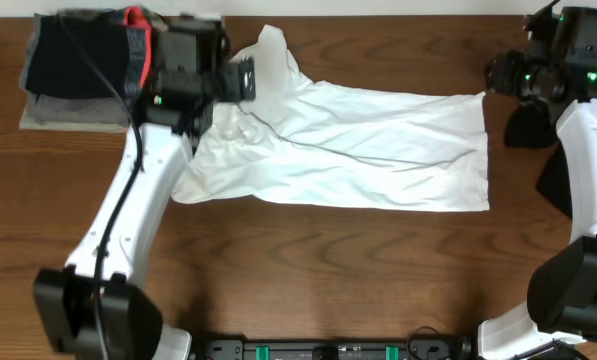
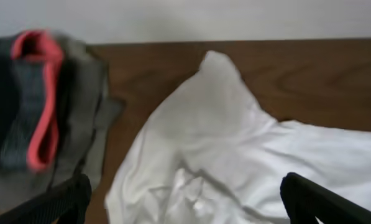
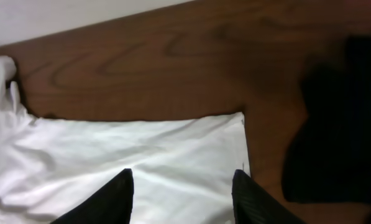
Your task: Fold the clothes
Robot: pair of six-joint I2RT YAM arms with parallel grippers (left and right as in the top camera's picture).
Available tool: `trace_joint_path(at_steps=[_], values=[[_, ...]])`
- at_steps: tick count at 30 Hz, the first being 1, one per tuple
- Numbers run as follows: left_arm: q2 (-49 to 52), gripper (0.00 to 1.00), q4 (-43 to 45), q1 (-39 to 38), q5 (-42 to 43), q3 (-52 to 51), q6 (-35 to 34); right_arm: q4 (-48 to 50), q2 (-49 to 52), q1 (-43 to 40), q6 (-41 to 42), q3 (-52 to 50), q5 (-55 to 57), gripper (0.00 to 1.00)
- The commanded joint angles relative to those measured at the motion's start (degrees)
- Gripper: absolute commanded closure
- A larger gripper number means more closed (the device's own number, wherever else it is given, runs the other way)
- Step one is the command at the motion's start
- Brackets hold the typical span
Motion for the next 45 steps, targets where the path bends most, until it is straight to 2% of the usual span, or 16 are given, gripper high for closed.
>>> trace_joint_path(at_steps=[1, 7, 12, 18, 28, 37, 41, 45], values=[[9.09, 0.02, -3.41, 0.04, 5.53, 9.77, 4.76, -2.47, 4.13, 0.11, -3.78, 3.69, -1.81, 0.50], [27.50, 0.02, -11.10, 0.04, 8.39, 33.77, 7.45, -5.18, 8.09, 0.37, -5.95, 5.57, -2.54, 0.48], [39.39, 0.02, -10.29, 0.07, 8.35, 44.39, 9.90, -5.40, 8.26, 0.81, -6.67, 5.53, -2.67, 0.46], [47.04, 0.02, -1.49, 1.07, 6.01, 45.16, 13.14, -5.84, 8.26, 2.08, -7.15, 5.53, -2.56, 0.46], [54.42, 0.02, 8.28, 2.25, 6.03, 45.16, 13.42, -5.14, 8.26, 3.76, -7.13, 5.53, -1.99, 0.44], [59.54, 0.00, 10.19, 2.47, 5.99, 45.16, 13.64, -5.16, 8.26, 4.94, -7.15, 5.53, -1.97, 0.43], [59.69, 0.10, 10.73, 2.69, 5.99, 45.16, 13.62, -5.16, 8.26, 4.98, -7.13, 5.53, -1.97, 0.43], [59.63, 0.27, 10.67, 2.58, 5.99, 45.18, 13.60, -5.16, 8.26, 4.98, -7.13, 5.53, -1.97, 0.43]])
